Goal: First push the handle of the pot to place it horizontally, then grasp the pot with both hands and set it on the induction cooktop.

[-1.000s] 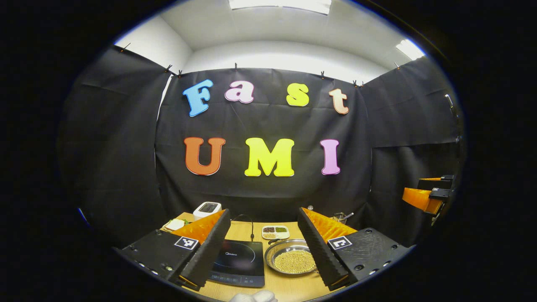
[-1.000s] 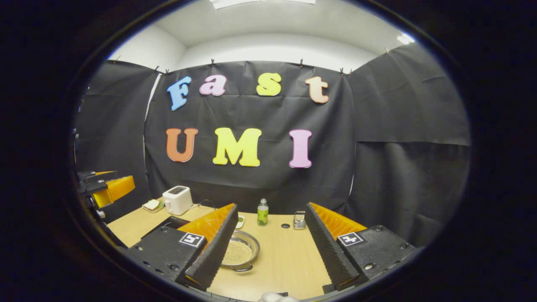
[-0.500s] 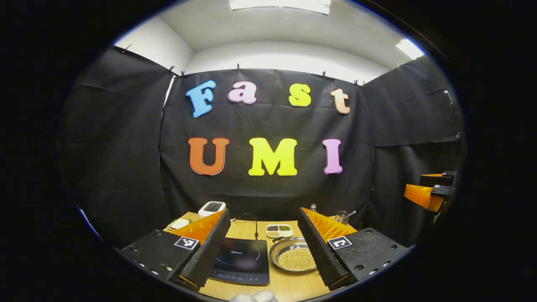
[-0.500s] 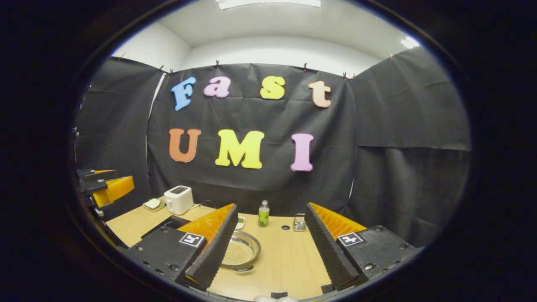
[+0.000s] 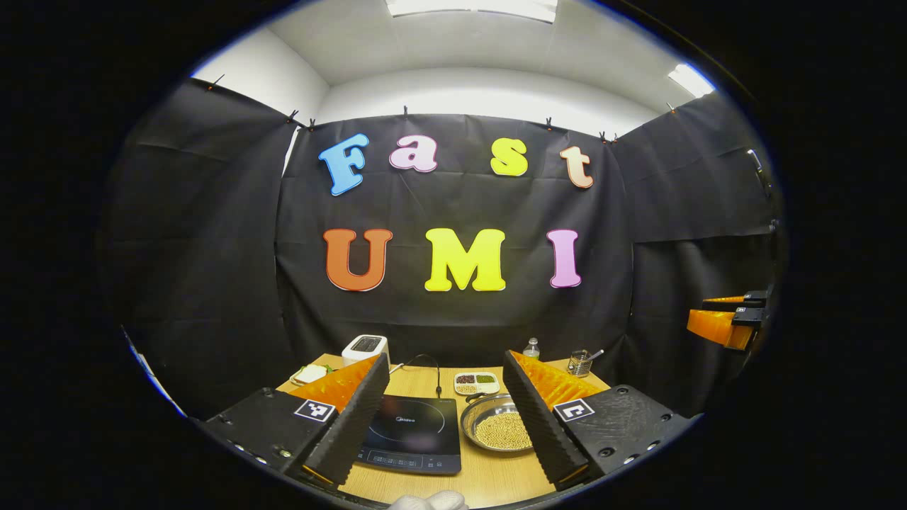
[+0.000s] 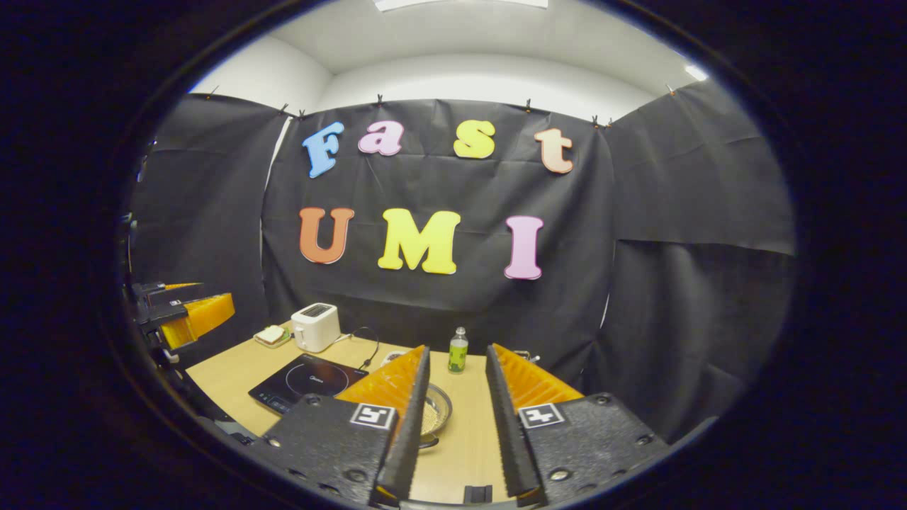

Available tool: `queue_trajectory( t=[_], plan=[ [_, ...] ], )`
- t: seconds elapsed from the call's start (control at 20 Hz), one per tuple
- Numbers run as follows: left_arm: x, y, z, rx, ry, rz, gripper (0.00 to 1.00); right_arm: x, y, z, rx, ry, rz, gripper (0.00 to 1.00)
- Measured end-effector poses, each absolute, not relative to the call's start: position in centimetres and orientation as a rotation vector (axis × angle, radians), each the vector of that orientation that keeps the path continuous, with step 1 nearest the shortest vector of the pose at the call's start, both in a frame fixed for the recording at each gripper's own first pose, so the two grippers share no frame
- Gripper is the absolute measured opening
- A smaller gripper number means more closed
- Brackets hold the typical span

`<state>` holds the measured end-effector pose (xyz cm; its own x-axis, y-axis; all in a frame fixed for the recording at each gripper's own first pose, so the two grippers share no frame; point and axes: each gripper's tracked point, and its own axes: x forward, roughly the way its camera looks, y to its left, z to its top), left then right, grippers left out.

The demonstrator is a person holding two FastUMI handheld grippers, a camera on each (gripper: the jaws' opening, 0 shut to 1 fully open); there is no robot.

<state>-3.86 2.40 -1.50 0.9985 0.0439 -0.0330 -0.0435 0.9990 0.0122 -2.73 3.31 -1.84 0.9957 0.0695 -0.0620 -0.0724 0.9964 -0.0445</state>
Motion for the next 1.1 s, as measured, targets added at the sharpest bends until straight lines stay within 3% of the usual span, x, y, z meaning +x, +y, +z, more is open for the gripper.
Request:
queue_trajectory(
  t=[0.05, 0.25, 0.55, 0.8, 1.1],
  plan=[
    [-4.0, 2.3, -1.6, 0.011, 0.035, 0.045, 0.96, -2.8, 4.1, -2.9, -0.049, 0.09, 0.105, 0.31],
    [-4.6, 2.1, -1.7, 0.016, 0.035, 0.051, 0.96, -2.4, 5.7, -7.7, -0.029, 0.21, 0.183, 0.05],
    [-5.6, 2.4, -2.4, 0.018, 0.052, 0.074, 0.96, -0.8, 7.5, -17.6, -0.074, 0.377, 0.269, 0.01],
    [-6.7, 3.6, -2.6, 0.052, 0.078, 0.136, 0.96, 1.5, 10.4, -26.8, -0.05, 0.555, 0.336, 0.04],
    [-7.3, 4.1, -3.0, 0.069, 0.107, 0.234, 0.96, 6.1, 14.0, -33.0, -0.088, 0.658, 0.429, 0.04]
  ],
)
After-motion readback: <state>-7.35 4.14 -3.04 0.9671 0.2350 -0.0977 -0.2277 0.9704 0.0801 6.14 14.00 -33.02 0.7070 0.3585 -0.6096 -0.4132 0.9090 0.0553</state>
